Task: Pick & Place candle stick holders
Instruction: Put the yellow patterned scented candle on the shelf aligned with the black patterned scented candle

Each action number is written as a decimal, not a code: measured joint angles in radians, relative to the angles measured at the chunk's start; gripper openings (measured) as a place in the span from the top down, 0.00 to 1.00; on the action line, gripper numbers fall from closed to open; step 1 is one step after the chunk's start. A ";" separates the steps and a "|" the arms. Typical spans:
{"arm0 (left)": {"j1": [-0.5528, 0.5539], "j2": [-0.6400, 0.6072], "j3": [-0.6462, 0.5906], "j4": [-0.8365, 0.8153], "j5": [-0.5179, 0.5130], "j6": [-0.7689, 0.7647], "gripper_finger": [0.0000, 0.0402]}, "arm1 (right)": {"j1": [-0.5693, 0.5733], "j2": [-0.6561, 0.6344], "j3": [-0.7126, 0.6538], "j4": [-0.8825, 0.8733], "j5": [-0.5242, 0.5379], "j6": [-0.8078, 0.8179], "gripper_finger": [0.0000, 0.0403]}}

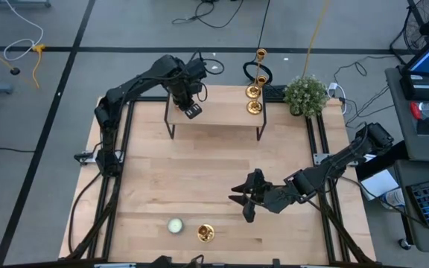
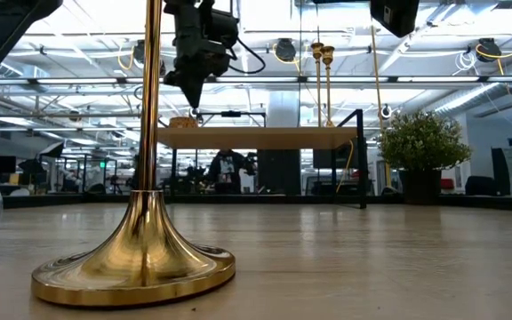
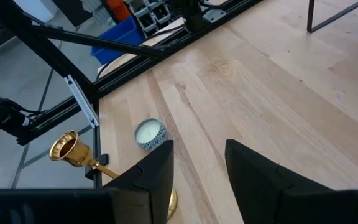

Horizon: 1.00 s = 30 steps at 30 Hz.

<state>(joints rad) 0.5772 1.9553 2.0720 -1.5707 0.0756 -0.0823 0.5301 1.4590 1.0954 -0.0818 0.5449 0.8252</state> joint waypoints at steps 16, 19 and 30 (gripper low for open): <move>-0.017 0.058 0.000 -0.003 -0.040 0.030 1.00 | -0.014 0.000 0.000 0.003 0.001 0.008 0.64; -0.029 0.060 -0.001 0.003 -0.090 0.044 1.00 | -0.013 0.000 0.000 0.003 0.001 0.020 0.64; -0.008 0.058 0.000 0.000 -0.077 0.036 1.00 | -0.014 0.000 0.000 0.003 0.003 0.025 0.64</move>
<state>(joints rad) 0.5690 2.0132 2.0716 -1.5707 -0.0013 -0.0463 0.5159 1.4590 1.0954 -0.0788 0.5480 0.8502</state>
